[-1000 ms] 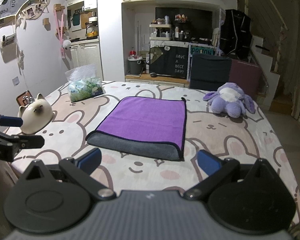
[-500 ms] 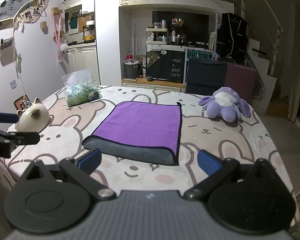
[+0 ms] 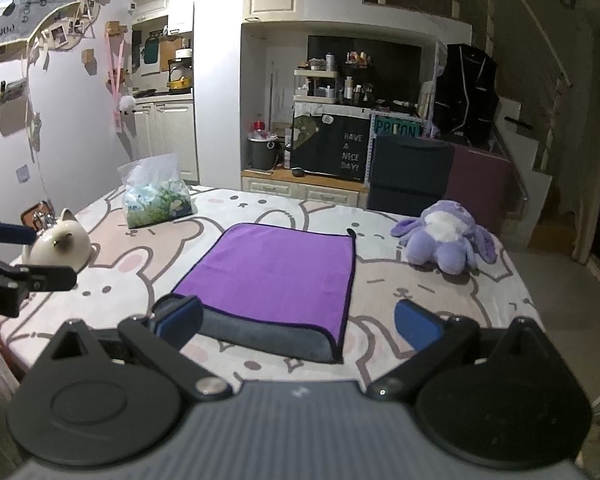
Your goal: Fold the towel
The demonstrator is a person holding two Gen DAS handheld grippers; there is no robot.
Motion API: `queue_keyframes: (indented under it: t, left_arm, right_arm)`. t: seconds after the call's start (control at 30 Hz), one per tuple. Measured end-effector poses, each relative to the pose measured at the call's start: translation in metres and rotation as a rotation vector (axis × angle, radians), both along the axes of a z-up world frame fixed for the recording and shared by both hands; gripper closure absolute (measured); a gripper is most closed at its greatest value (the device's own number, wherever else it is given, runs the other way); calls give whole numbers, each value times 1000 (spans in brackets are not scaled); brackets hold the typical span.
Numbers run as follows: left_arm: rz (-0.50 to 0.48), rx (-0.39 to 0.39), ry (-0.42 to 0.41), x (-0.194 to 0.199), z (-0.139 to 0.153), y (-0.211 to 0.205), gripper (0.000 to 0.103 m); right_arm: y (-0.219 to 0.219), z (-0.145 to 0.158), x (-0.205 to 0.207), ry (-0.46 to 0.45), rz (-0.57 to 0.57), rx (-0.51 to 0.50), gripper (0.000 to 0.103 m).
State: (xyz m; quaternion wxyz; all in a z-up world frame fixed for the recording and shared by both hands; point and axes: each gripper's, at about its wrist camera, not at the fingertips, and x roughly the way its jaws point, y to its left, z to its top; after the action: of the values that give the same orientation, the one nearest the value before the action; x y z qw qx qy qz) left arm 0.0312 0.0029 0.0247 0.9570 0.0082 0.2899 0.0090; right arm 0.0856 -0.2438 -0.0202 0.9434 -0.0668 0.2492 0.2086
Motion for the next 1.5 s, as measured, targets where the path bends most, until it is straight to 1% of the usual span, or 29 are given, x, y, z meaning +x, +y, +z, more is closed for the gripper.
queue_keyframes:
  t: [0.4,0.67,0.77,1.0,1.17,1.27,1.37,1.43,1.5]
  left_arm:
    - [4,18,6,39,1,10,0]
    - [-15,16,14,67,-5,21,0]
    - [-23,7,1,77,-7,26,0]
    - [-23,25,-30,98,-13,35,0]
    - [-6,-12,-42,112,-23,49,0]
    - [-5,-12,-37,119,-33,56,0]
    - [-18,-18,-18,126,-45,63,0]
    - [-28,-38,8,132,-55,69,0]
    - [-11,-44,35,137,-63,73,0]
  right_arm:
    - [3,-2,29,18,-1,-8,0]
    - [3,1,54,34,33,-24,0]
    - [3,0,64,39,28,-23,0]
    - [2,-5,84,18,12,-7,0]
    - [2,-16,98,-9,-6,15,0]
    - [3,-23,104,-20,-9,41,0]
    - [2,-33,111,-19,-12,72,0]
    - [2,-39,114,-12,-4,99,0]
    - [2,-47,118,-9,-14,115,0]
